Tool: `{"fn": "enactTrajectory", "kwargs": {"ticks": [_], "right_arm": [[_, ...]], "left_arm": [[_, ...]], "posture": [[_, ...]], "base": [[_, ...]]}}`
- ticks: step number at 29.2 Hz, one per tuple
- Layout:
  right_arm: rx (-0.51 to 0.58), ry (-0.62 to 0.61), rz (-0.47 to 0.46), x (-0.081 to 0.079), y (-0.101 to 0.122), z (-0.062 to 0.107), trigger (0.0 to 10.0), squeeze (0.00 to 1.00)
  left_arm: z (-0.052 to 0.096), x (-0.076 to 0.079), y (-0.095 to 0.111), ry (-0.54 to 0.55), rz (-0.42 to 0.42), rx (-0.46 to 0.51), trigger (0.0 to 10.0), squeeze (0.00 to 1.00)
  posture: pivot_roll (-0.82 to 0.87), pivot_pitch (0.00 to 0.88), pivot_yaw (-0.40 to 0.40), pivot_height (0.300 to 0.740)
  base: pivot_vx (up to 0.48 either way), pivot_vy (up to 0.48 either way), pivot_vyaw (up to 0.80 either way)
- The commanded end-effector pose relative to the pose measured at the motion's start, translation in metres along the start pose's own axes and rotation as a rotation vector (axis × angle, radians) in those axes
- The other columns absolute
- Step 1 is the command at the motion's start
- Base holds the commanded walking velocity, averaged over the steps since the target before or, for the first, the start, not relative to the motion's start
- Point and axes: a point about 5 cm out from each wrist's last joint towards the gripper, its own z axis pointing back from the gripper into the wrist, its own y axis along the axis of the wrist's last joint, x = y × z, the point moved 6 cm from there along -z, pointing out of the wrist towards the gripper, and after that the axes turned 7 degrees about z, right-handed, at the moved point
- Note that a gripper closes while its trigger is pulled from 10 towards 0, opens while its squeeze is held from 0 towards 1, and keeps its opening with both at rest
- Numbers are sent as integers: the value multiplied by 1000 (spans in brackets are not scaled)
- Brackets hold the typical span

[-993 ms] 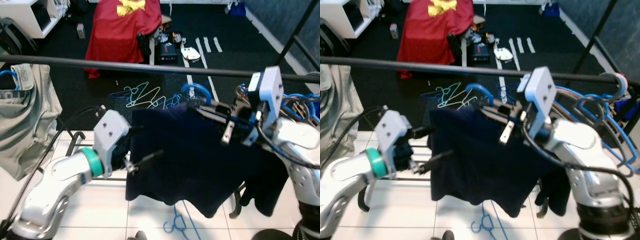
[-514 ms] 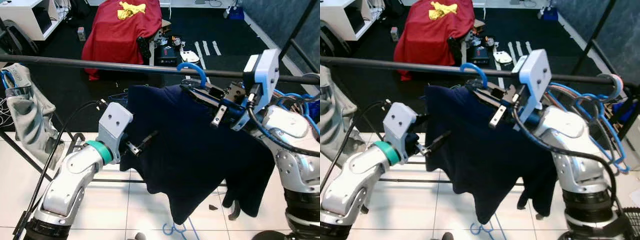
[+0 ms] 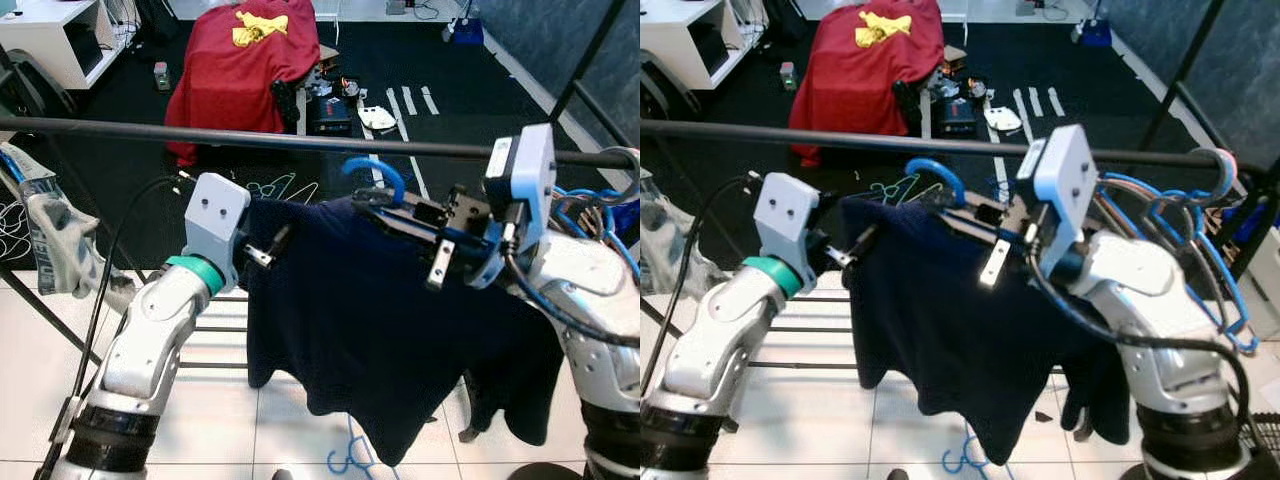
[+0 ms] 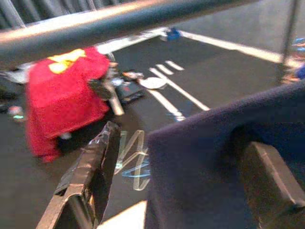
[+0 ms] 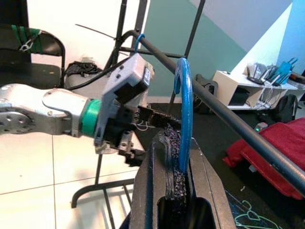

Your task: Hang hanger

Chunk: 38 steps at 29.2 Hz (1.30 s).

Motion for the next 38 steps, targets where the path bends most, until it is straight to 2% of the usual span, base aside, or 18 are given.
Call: {"fn": "enactTrajectory", "kwargs": {"ticks": [1, 8, 9, 10, 11, 12, 13, 14, 15, 16, 18, 21, 23, 30, 31, 33, 34, 38], "right_arm": [[49, 37, 27, -6, 15, -2, 10000, 0], [68, 34, 43, -5, 23, -2, 10000, 0], [74, 31, 50, -4, 26, -2, 10000, 0], [74, 31, 50, -4, 26, -2, 10000, 0], [78, 31, 60, -3, 28, -2, 10000, 0], [78, 31, 60, -3, 28, -2, 10000, 0], [79, 29, 70, -2, 30, -2, 10000, 0], [79, 29, 70, -2, 30, -2, 10000, 0], [76, 34, 80, -2, 30, -2, 10000, 0], [71, 40, 86, -2, 31, -2, 10000, 0], [66, 45, 90, -2, 30, -1, 10000, 0], [59, 50, 94, -1, 30, -1, 10000, 0], [56, 45, 97, 0, 31, 1, 10000, 0], [52, 37, 103, 2, 31, 2, 10000, 0], [54, 38, 104, 2, 32, 2, 10000, 0], [58, 42, 106, 2, 33, 2, 10000, 0], [63, 46, 110, 2, 35, 2, 10000, 0], [78, 56, 117, 1, 39, 0, 10000, 0]], "left_arm": [[1, -10, -7, 57, -38, -22, 10000, 0], [1, -9, -15, 46, -29, -49, 10000, 0], [1, -5, -19, 25, -13, -58, 5725, 0], [1, -5, -19, 25, -13, -58, 5725, 0], [1, 2, -23, -7, 36, -78, 3176, 0], [1, 2, -23, -7, 36, -78, 3176, 0], [1, 13, -27, -70, 123, -107, 4863, 0], [1, 13, -27, -70, 123, -107, 4863, 0], [6, 28, -28, -187, 211, -132, 10000, 0], [9, 37, -28, -270, 271, -155, 10000, 0], [12, 40, -28, -318, 299, -165, 10000, 0], [10, 27, -29, -305, 263, -174, 10000, 0], [15, 7, -33, -315, 215, -210, 10000, 0], [27, -11, -35, -358, 202, -248, 10000, 0], [34, -16, -40, -375, 181, -280, 10000, 0], [37, -15, -44, -387, 172, -292, 10000, 0], [40, -11, -46, -414, 189, -299, 10000, 1000], [38, -3, -51, -432, 193, -302, 10000, 1000]], "posture": [[-69, 8, 128, 740], [-66, 8, 132, 740], [-66, 8, 133, 740], [-66, 8, 133, 740], [-67, 8, 132, 740], [-67, 8, 132, 740], [-69, 8, 134, 740], [-69, 8, 134, 740], [-71, 8, 135, 740], [-69, 9, 135, 740], [-68, 9, 136, 740], [-68, 9, 138, 740], [-67, 11, 142, 740], [-64, 13, 142, 740], [-62, 12, 142, 740], [-63, 12, 141, 740], [-64, 12, 141, 740], [-65, 12, 141, 740]], "base": [[0, 0, 0], [0, 0, 0], [0, 0, 0], [0, 0, 0], [0, 0, 0], [0, 0, 0], [0, 0, 0], [0, 0, 0], [0, 0, 0], [0, 0, 0], [0, 0, 0], [0, 0, 0], [0, 0, 0], [0, 0, 0], [0, 0, 0], [0, 0, 0], [0, 0, 0], [0, 0, 0]]}}
